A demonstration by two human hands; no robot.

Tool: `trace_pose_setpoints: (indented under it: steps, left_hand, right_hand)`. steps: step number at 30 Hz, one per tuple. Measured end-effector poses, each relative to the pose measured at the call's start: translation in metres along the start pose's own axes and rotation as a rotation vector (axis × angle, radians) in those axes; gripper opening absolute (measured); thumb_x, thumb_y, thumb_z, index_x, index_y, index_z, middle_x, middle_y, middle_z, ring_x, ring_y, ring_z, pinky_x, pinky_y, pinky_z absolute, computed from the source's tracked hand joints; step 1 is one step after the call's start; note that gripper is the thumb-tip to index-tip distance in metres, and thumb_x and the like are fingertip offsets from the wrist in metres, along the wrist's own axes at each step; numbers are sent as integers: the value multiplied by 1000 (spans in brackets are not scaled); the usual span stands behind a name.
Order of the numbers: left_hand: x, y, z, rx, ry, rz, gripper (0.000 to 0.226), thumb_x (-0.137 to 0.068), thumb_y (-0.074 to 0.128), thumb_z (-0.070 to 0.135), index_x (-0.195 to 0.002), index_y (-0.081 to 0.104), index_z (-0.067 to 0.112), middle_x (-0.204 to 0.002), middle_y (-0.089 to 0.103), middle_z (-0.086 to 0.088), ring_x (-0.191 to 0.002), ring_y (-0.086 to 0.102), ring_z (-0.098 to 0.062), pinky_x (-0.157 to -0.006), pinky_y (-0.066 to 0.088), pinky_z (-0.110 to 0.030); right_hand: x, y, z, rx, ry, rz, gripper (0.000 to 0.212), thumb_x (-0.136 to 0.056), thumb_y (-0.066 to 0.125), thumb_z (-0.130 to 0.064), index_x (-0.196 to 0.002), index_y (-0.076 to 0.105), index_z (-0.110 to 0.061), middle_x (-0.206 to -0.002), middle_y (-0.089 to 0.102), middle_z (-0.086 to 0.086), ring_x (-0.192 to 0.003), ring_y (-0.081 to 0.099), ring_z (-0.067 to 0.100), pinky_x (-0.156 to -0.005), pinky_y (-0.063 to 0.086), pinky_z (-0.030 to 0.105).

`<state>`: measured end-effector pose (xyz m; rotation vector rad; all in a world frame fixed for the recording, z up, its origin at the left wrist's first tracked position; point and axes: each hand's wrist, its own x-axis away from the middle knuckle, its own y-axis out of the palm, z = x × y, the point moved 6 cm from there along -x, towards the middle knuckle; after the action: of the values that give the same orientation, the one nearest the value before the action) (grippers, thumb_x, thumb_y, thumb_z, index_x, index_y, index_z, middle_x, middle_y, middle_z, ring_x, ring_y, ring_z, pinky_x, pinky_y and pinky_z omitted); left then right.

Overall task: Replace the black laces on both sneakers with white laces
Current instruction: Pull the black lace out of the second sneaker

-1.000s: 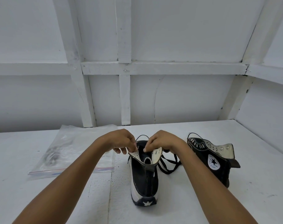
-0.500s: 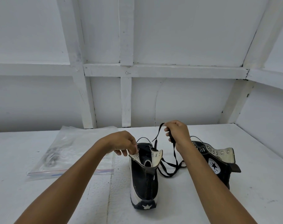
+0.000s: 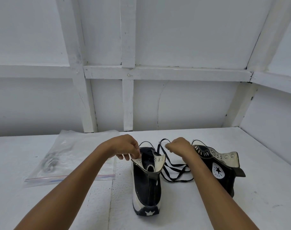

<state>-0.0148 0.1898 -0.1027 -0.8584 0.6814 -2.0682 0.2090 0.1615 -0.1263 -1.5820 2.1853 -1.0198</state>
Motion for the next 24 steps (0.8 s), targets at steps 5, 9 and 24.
trace_pose_setpoints:
  steps: [5,9,24]
  left_hand:
    - [-2,-3,8,-83,26,13,6,-80,73,21,-85,70,18,-71,69,9,-65,61,-8,-55,43,-20]
    - [-6,-6,22,-185,130,138,9,-84,72,23,-91,71,19,-85,72,1,-68,60,-10,-55,44,-21]
    - [-28,18,45,-414,327,160,21,-84,71,28,-67,58,27,-65,56,12,-65,52,-7,-60,40,-25]
  right_hand:
    - [23,9,-25,-26,-119,-211,33,-87,67,-39,-74,63,-9,-73,65,3,-58,53,16,-53,35,23]
    - [28,19,-33,62,-172,-326,27,-81,73,-32,-71,62,-10,-65,59,0,-56,50,15,-49,30,23]
    - [29,20,-17,-154,27,-345,19,-75,65,-5,-62,53,-10,-51,51,1,-43,40,12,-43,22,19]
